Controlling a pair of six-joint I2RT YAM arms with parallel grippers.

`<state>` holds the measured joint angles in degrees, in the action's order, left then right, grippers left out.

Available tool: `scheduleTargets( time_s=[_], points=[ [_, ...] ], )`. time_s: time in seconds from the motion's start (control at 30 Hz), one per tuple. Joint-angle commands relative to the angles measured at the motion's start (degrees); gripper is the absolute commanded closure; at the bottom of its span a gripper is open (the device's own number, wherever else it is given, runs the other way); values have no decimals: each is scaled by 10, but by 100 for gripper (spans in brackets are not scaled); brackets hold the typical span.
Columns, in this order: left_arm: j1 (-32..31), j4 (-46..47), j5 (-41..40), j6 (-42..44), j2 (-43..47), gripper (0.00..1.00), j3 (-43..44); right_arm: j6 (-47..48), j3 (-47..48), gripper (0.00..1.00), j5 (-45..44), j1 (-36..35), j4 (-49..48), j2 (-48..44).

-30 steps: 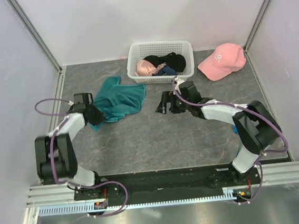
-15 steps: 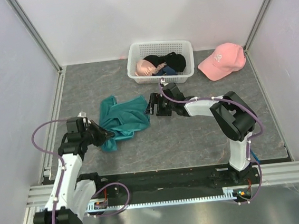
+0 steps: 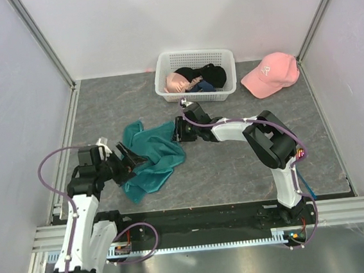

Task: Fold the napkin into a case and place the utensils inside
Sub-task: Move the crumpled napkin to the corner of the board, then pick up the crumpled napkin from the center of the board.

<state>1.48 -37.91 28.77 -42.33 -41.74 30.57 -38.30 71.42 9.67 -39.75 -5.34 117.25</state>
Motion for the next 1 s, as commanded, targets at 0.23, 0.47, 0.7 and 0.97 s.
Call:
scheduleTargets(
  time_s=[0.23, 0.47, 0.7, 0.97],
  points=[
    [-272, 19, -160, 119, -85, 19, 166, 22, -34, 99, -43, 27, 49, -38],
    [-502, 17, -401, 151, -260, 19, 248, 31, -132, 100, -6, 108, 53, -149],
    [-532, 32, -434, 200, -338, 12, 271, 66, -218, 100, -3, 157, 70, -263],
    [-514, 21, -452, 194, -395, 17, 265, 89, -177, 82, 125, 142, 35, -192]
  ],
)
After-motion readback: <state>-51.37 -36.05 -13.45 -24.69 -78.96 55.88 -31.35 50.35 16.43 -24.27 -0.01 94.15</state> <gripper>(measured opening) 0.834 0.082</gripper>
